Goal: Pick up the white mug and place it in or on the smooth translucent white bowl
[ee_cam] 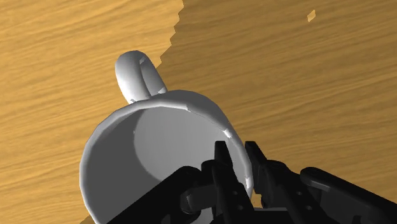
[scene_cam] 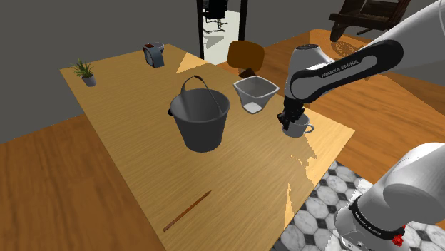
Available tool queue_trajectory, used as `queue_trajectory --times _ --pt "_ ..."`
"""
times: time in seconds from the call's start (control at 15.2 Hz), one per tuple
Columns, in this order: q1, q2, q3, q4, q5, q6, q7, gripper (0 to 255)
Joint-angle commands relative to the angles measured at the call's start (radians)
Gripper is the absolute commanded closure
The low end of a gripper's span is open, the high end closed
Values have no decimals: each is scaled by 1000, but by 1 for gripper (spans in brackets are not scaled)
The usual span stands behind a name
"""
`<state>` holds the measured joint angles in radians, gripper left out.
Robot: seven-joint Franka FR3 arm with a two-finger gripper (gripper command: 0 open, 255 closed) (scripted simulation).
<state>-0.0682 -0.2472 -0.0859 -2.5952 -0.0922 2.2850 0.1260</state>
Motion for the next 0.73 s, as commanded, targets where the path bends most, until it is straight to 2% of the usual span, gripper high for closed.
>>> queue_trajectory --times 0.0,0.4,0.66 --pt "0 0 0 0 0 0 0 255" --pt "0 0 0 0 0 0 0 255" --pt "0 -39 2 24 1 -63 -2 255"
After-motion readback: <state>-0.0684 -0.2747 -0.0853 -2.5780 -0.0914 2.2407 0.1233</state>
